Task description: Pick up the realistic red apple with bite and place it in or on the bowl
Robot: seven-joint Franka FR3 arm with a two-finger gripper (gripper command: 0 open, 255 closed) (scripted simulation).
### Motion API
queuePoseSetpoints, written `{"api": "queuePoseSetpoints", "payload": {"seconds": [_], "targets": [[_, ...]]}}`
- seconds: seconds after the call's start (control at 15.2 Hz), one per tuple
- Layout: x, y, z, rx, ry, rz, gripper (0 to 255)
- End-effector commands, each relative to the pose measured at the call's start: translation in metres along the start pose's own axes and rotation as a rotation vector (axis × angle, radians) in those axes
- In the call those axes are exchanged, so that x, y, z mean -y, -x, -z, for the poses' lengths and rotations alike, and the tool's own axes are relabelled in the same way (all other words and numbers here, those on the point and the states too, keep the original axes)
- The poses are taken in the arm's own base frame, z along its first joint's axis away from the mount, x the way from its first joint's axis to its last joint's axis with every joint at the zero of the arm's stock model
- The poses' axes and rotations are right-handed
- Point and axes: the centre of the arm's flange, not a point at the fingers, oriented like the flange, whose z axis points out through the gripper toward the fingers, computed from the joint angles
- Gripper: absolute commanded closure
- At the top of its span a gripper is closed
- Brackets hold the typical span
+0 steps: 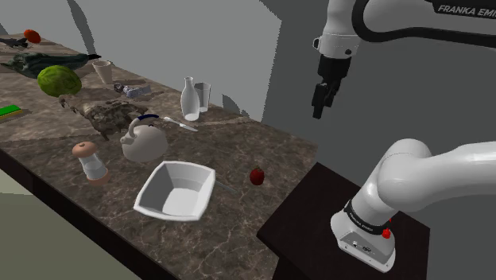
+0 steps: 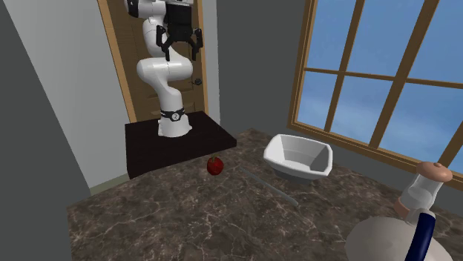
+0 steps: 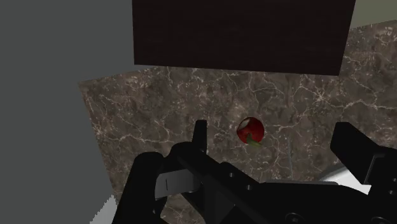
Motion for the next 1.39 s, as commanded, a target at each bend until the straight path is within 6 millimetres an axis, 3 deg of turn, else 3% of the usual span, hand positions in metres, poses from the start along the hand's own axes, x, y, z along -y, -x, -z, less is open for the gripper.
{"api": "queuePoseSetpoints", "payload": {"seconds": [0.0, 1.32], "targets": [[0.000, 0.000, 0.000, 0.000, 0.000, 0.000, 0], [0.073, -0.126, -0.216, -0.124, 0.135, 0.050, 0]]}}
